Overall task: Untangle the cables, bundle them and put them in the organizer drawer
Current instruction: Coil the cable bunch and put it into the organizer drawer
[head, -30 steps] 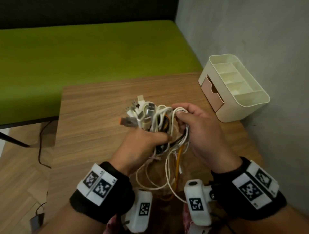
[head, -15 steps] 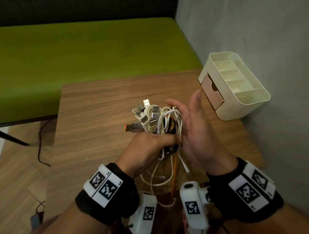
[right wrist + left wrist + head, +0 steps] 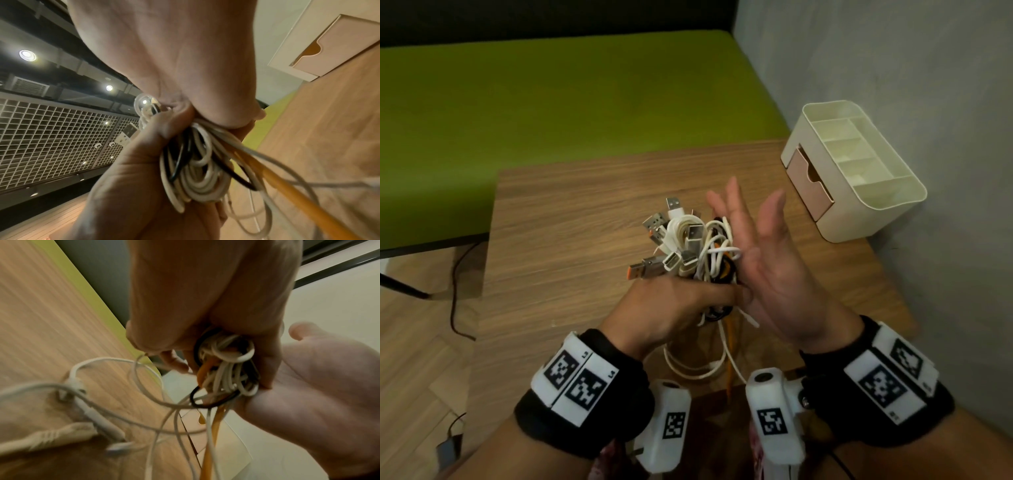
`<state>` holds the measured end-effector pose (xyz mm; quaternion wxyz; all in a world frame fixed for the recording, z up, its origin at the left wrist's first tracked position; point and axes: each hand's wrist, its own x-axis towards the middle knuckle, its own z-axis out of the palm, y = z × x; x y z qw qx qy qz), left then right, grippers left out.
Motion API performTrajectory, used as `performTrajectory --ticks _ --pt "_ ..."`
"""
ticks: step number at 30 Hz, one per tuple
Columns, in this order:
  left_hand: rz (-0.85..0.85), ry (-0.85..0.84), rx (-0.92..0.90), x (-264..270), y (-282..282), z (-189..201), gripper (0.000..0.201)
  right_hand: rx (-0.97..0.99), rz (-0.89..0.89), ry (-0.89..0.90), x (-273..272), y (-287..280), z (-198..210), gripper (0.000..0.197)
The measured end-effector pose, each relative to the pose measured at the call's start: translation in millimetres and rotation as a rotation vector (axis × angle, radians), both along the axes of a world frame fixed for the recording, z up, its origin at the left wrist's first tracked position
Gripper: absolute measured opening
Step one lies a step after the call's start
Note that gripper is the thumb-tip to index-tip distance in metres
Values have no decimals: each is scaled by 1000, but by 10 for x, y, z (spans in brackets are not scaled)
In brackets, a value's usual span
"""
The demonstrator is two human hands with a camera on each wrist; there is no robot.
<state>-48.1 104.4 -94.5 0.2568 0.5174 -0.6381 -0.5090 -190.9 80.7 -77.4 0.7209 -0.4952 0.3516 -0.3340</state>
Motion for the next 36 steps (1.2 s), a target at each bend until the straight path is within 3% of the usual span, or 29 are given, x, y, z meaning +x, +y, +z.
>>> performTrajectory --ticks 1,3,5,7,9,13,16,19,21,28,30,34,36 --pt "-53 -107 -65 12 -1 -10 15 -14 -4 -1 3 -2 -11 124" --pt "-108 -290 -196 32 6 -85 32 -49 6 24 19 -19 -13 114" --pt "-63 -373 -319 -10 28 -158 29 -114 28 135 40 -39 -10 104" --pt "65 -203 -305 -80 67 -188 20 -167 27 244 63 -83 -30 98" --pt "249 34 -198 -114 34 -174 19 -138 -17 226 29 -138 -78 98" --pt "434 713 163 -43 -96 -120 33 -53 93 136 -124 -135 -224 131" --pt "461 926 274 3 -125 -77 18 -72 107 299 -104 -107 -356 124" --pt "452 1050 309 38 -129 -66 16 -209 52 470 -49 -132 -315 81" --pt "466 1127 312 63 -143 -58 16 -306 36 558 -38 -120 -262 64" --pt "424 1295 297 141 -162 -73 20 -458 2 652 33 -67 -318 28" --pt "399 1315 305 138 -154 -85 19 -553 -24 779 -18 -134 -344 14" --pt "394 1331 298 91 -151 -78 20 -745 -166 1255 -206 -333 -309 14" --pt "438 1278 287 74 -167 -92 20 -776 -248 1329 -270 -396 -307 12"
